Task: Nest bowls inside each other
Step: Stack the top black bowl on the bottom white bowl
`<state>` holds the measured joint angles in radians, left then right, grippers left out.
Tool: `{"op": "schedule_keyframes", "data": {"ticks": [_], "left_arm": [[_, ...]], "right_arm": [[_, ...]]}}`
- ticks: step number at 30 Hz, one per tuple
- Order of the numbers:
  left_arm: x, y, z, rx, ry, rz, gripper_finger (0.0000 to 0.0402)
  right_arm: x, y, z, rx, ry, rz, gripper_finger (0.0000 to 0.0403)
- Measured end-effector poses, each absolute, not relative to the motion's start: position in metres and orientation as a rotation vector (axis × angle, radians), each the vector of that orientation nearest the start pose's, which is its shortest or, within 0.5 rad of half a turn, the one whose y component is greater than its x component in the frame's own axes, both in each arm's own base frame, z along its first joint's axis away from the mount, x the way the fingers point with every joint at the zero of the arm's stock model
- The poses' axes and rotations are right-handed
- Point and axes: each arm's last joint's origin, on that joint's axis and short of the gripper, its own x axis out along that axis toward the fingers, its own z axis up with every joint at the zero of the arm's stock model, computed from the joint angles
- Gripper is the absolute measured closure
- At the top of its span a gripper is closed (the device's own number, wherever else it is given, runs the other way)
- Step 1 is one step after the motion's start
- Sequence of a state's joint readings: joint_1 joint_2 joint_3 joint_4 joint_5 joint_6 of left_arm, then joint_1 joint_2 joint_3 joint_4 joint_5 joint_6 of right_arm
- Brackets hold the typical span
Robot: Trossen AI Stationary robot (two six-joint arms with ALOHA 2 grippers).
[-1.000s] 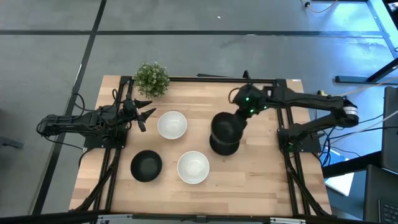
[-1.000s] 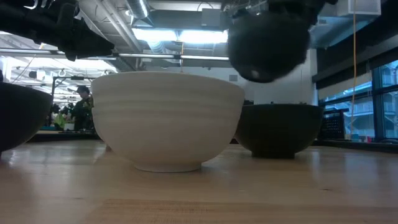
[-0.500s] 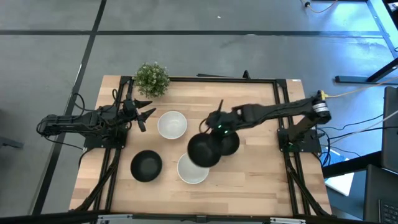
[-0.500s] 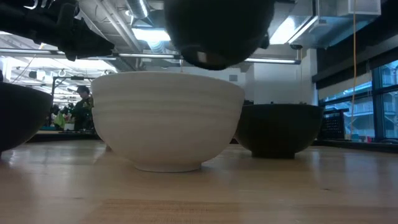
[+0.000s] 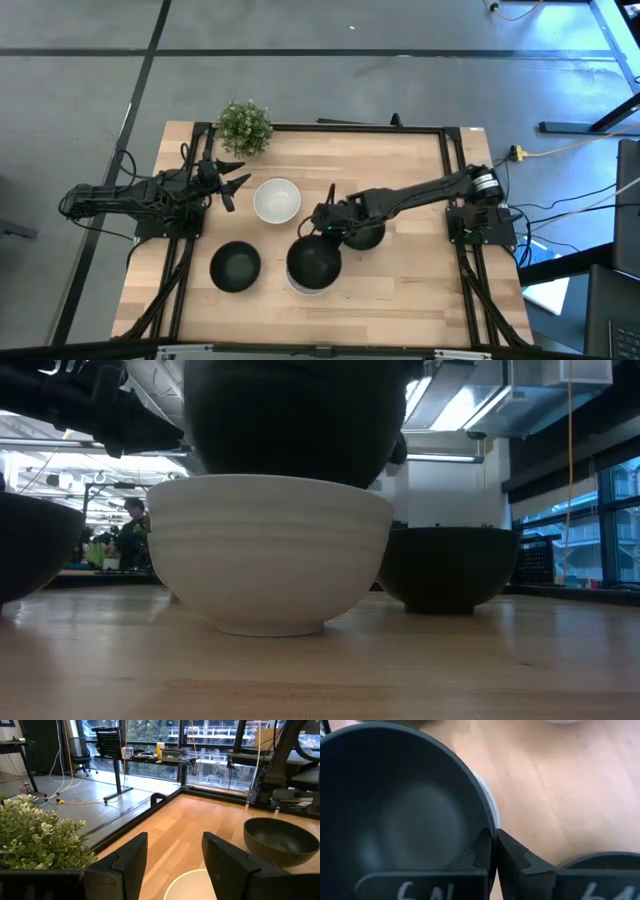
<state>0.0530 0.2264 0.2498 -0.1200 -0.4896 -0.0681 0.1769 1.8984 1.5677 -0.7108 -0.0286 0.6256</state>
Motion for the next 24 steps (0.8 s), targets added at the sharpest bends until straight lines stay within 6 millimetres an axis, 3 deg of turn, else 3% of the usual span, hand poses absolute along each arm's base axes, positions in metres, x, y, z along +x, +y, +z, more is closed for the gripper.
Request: {"op": "schedule_keyframes", "data": {"ticks": [16,24], "left_arm": [[0.098,0.019,0.219,-0.045,0.079,0.545,0.0218],[0.098,0.019,0.219,-0.046,0.079,0.545,0.0218]], "right_arm": [[0.407,0.082,0.230,0.510,1.081,-0.130,0.0387],[0.407,0.082,0.230,0.508,1.077,-0.129,0.0357]]}}
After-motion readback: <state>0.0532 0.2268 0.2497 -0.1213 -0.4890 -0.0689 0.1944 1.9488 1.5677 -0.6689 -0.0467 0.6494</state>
